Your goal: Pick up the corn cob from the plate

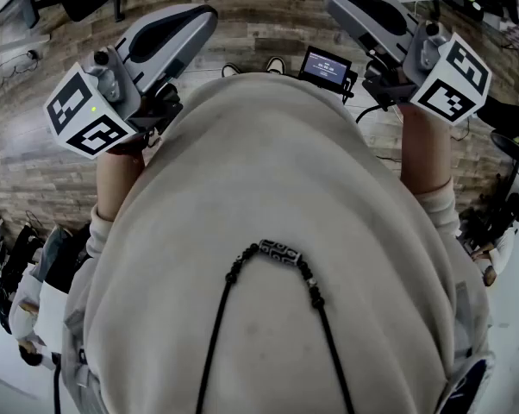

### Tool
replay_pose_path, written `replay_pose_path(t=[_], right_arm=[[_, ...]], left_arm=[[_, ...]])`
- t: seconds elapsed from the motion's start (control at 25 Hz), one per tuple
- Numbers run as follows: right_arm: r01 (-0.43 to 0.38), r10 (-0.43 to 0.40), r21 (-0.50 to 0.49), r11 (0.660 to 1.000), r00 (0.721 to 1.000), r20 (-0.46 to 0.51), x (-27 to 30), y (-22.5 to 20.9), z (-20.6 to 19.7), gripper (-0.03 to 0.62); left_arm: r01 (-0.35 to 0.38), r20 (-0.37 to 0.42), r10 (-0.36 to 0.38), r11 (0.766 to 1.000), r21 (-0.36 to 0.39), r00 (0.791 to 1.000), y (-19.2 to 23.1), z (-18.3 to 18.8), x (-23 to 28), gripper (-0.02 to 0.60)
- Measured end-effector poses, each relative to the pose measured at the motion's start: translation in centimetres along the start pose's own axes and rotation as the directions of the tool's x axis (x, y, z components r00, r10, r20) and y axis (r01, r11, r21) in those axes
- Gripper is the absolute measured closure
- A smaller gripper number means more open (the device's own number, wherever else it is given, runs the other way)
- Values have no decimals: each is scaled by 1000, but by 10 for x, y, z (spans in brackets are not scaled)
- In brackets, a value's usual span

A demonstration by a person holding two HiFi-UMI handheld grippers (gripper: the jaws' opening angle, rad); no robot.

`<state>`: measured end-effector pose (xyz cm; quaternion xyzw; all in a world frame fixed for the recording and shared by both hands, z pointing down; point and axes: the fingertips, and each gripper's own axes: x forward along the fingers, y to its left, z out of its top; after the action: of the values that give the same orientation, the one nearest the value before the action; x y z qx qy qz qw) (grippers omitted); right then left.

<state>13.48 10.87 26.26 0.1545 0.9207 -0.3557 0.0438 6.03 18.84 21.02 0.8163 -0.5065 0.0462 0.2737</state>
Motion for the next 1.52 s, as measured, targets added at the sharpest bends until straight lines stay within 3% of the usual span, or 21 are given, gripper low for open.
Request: replay_pose_path(t=[0.52, 0.84, 1.2, 1.52], right_arm=[[-25, 24, 35, 999, 999, 41, -2, 1, 7, 579], [9, -11, 39, 999, 999, 43, -6, -6, 7, 579], [35, -39, 37, 999, 995, 96, -37, -16, 22, 579], [92, -103, 78, 993, 983, 150, -96, -58, 20, 579]], left_arm=[[-4, 25, 4, 1000, -3, 1000, -11, 2, -1, 580], [-1, 36, 1, 1000, 0, 999, -6, 9, 1, 580], [-26, 26, 26, 1000, 7, 999, -8, 22, 27, 580], [23, -36, -23, 1000, 15, 999, -10, 13, 96, 580]])
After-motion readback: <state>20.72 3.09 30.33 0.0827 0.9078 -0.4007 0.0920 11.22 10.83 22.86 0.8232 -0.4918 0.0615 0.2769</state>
